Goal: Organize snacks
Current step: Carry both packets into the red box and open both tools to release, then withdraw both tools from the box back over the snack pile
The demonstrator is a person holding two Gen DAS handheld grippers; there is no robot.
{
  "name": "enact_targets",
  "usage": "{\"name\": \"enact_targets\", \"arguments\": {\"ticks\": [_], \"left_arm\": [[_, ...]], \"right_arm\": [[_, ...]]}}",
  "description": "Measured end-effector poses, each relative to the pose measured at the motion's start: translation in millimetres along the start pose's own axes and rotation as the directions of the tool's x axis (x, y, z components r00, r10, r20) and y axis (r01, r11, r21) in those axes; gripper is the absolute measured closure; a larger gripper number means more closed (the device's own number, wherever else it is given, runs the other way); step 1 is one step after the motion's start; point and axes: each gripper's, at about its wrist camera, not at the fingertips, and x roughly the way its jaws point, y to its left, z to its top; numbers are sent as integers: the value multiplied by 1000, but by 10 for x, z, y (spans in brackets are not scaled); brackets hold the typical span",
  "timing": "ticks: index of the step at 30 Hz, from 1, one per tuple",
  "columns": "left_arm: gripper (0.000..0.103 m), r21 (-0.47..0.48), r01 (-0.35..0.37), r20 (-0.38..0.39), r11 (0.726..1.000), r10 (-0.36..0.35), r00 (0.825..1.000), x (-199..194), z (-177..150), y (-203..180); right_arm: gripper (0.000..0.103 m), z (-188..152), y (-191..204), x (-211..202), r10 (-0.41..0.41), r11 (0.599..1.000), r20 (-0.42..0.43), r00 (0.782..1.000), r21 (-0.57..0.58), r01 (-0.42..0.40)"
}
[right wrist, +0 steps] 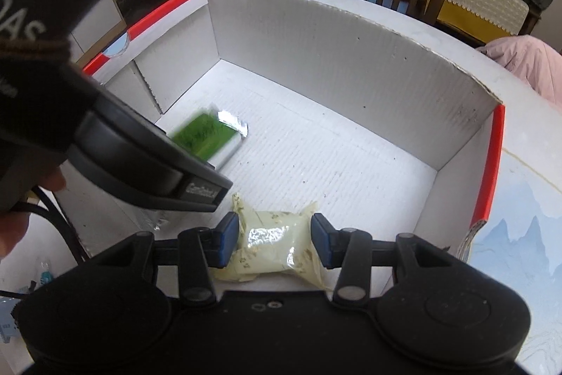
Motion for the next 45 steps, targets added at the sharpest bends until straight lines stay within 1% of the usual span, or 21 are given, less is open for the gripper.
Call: {"name": "enact_targets", "arguments": {"ticks": [3,9,14,17,23,29,31,33,34,40,44,45], "left_arm": [[54,-24,17,15,1000,-17,1000,-35,-35,47],[53,-49,54,70,997,-51,996,-239,-162,134],[53,-43,91,136,995,-84,987,-498,-304,187],[53,-27,107,170,994,-101,980,-650,-387,209],[53,-4,139,237,990,-134,962,-951,-590,294],[53,17,168,303,986,-165,939,-1240,-840,446],[53,24,175,323,984,-174,930,-1323,-921,494],[53,27,187,342,982,-185,921,-1391,-1011,551],[53,31,191,350,981,-190,917,-1426,-1058,572],[53,64,213,390,975,-220,894,-1595,-1340,666],[53,95,229,417,969,-247,875,-1710,-1539,713],[53,99,235,425,967,-254,869,-1739,-1590,728]], "right_arm": [[57,2,-24,-20,10,1000,10,1000,6,-10],[50,-12,-7,-228,5,1000,54,999,31,-7],[44,-59,27,-479,-18,998,97,995,65,12],[43,-82,54,-617,-37,996,117,992,86,27],[43,-165,192,-906,-59,991,162,985,128,38],[42,-255,395,-1156,-63,989,204,977,141,35],[40,-295,451,-1235,-60,988,215,975,149,28],[25,-350,512,-1319,-67,987,232,971,158,30],[24,-372,539,-1352,-71,986,240,968,161,32],[22,-532,687,-1552,-69,984,274,959,179,20],[18,-647,762,-1677,-65,980,299,952,198,5],[16,-677,783,-1706,-63,980,303,951,201,1]]}}
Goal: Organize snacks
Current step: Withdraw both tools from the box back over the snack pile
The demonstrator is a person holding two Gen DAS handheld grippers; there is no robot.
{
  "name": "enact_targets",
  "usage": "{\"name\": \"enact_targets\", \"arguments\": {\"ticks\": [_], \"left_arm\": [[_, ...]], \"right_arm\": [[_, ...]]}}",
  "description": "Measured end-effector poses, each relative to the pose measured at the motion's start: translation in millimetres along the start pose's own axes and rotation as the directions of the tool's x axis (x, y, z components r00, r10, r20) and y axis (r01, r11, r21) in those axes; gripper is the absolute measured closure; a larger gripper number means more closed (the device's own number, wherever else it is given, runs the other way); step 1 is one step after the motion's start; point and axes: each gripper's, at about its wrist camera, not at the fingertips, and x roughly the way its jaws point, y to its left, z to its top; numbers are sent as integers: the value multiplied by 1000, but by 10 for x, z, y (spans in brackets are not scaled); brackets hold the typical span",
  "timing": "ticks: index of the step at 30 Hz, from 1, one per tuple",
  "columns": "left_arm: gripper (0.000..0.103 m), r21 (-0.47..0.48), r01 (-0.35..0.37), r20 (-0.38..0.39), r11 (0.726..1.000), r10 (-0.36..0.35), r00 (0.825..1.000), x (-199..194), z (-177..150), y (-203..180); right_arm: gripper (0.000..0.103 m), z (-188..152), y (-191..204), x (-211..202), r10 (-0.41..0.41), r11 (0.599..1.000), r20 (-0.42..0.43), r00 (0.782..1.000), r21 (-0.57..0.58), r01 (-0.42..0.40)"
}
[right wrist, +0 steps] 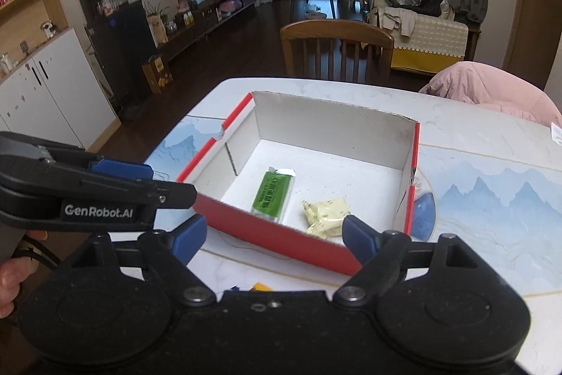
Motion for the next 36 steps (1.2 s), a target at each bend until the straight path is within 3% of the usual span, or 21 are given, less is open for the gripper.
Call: {"name": "enact_targets", "arguments": {"ticks": [13,16,19,24,26,36], "left_arm": [[38,15,68,94,998,-70,993,-535,-475,118],[37,17,72,102,997,-73,992,-591,-588,154],[28,21,80,123,997,-82,989,-645,-721,205],[27,21,100,140,995,-102,985,-691,-934,285],[22,23,91,136,996,-93,986,-672,-1025,318],[22,36,92,8,995,-93,996,-401,-1449,510]], "right_arm": [[5,-390,241,-399,46,999,83,995,10,-47],[2,-481,259,-437,43,999,94,995,15,-45],[0,-597,280,-465,36,999,104,994,10,-37],[0,-809,263,-480,11,1000,101,995,25,-14],[0,-918,257,-466,2,1000,90,996,28,-5],[0,-1349,214,-349,-31,999,23,999,36,30]]}}
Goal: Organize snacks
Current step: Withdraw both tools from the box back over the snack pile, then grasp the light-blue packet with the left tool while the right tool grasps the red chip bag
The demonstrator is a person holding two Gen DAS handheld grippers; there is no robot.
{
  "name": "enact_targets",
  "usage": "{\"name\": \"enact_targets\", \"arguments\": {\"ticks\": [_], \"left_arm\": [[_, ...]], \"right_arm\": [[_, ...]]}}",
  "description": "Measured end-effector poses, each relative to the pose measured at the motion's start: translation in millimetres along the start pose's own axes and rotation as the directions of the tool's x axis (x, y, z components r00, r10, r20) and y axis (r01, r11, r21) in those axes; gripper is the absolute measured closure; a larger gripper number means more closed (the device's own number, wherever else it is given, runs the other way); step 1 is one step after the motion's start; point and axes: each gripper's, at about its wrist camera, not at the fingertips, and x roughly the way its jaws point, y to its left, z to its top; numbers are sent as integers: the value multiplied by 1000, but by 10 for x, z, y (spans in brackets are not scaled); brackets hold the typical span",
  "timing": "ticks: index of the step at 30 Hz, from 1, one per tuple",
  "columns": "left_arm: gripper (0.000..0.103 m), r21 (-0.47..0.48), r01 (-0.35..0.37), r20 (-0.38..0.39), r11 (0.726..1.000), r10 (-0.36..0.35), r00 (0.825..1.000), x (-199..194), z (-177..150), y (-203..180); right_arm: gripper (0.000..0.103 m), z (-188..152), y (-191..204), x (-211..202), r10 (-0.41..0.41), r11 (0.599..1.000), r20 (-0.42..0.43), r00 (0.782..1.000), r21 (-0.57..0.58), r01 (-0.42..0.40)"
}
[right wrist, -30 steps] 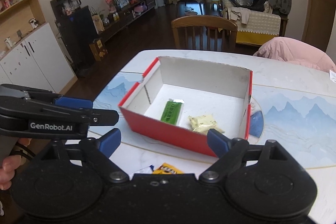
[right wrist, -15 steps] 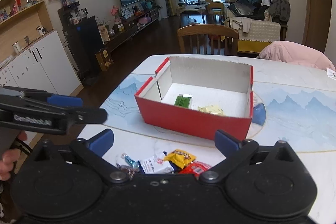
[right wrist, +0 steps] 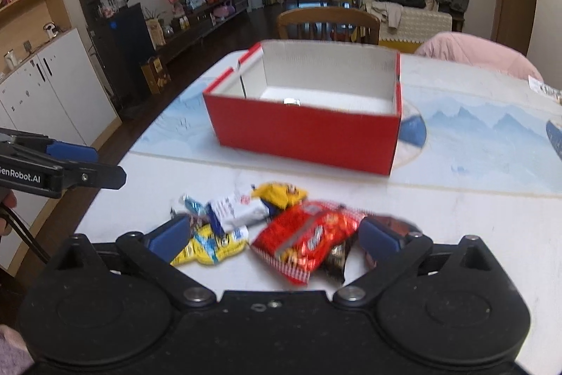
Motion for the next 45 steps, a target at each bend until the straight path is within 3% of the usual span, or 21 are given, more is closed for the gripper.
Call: {"name": "enact_targets", "arguments": {"ticks": [4,8,12,20,27,36,43,45], "left_arm": [[22,15,-37,-39,999,38,999,106,-151,68],[22,29,-18,-101,999,21,995,253,-309,151],[22,24,42,-208,999,-36,977,459,-474,241],[22,53,28,-314,998,-10,949,763,-640,346],[22,71,12,-325,997,12,946,837,-669,366],[23,84,-2,-320,996,29,947,887,-686,349],[26,102,-21,-307,995,52,950,880,-701,320],[31,112,-31,-303,993,64,951,876,-701,313]], "right_arm": [[0,-92,-25,34,-9,1000,-19,1000,11,10],[0,-170,-87,111,-24,999,-21,999,21,25],[0,-275,-139,238,-44,998,-35,998,49,46],[2,-231,-194,452,-95,992,-41,995,76,98],[14,-171,-152,672,-108,992,-77,991,52,112],[19,-117,-168,909,-148,985,-119,982,67,156],[20,-93,-65,1002,-197,979,-126,972,26,202],[15,-65,-33,1045,-213,976,-138,967,19,218]]}}
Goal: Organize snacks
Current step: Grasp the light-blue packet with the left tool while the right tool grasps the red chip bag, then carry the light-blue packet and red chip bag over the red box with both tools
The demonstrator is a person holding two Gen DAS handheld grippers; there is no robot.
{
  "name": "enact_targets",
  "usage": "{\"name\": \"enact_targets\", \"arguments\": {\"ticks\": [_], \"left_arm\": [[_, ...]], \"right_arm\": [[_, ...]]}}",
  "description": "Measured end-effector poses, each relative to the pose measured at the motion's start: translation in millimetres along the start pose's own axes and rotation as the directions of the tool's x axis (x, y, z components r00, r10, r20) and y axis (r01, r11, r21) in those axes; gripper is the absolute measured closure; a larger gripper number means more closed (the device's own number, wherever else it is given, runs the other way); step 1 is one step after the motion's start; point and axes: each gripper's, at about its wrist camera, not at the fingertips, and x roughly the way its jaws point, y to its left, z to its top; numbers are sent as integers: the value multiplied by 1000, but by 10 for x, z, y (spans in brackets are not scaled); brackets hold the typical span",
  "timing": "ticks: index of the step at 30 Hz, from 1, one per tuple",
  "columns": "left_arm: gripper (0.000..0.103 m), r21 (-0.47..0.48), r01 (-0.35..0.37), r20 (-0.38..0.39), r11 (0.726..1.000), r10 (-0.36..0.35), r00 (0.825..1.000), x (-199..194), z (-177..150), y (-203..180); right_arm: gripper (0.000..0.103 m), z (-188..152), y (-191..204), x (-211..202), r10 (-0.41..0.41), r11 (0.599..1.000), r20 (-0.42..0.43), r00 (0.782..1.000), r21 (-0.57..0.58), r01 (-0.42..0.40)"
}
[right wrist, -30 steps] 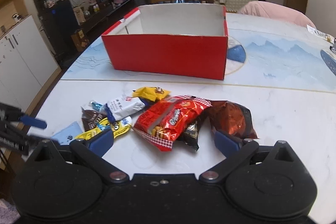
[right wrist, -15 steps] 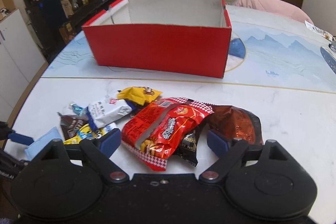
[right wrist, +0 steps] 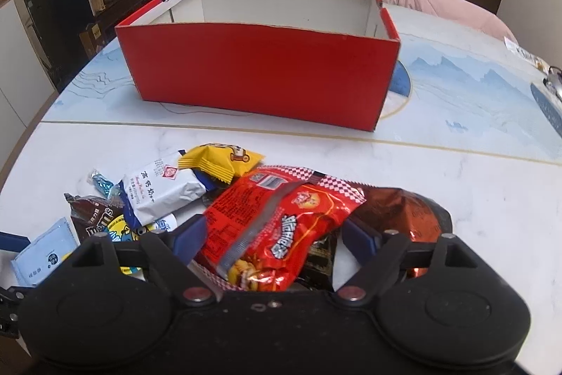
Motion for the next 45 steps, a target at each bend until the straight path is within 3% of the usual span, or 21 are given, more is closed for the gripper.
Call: {"name": "enact_targets", "arguments": {"ticks": [6,14,21,28,37,45], "left_arm": [[41,14,-45,11,999,45,999,-16,-21,-42],[54,10,-46,26,999,46,999,-43,-56,-62],[55,-16,-43,36,999,43,998,-60,-85,-34],[55,-75,-26,41,997,29,999,-80,-116,57],[56,-207,24,73,978,-9,997,-203,-151,260],[55,-243,36,148,969,1,989,-511,-101,289]], "right_arm": [[8,81,129,116,-64,998,-17,998,-16,64],[6,92,390,207,-156,977,-19,988,-150,151],[22,-1,492,184,-171,954,-4,985,-250,165],[33,-57,394,82,-144,969,-3,990,-202,140],[34,-64,86,-160,-87,994,24,996,-61,89],[34,22,-16,-528,-17,1000,84,996,-20,19]]}}
